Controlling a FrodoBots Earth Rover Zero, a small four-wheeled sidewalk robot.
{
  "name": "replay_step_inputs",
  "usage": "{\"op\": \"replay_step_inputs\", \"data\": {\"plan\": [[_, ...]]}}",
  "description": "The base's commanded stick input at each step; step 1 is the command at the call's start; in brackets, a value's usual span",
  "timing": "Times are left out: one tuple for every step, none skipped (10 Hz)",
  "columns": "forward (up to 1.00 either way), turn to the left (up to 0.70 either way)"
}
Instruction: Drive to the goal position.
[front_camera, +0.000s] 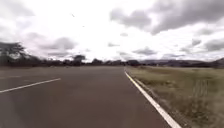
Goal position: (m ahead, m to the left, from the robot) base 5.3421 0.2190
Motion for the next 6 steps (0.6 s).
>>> {"op": "replay_step_inputs", "data": {"plan": [[0.70,0.00],[0.70,0.00],[0.70,0.00],[0.70,0.00],[0.70,0.00],[0.70,0.00]]}}
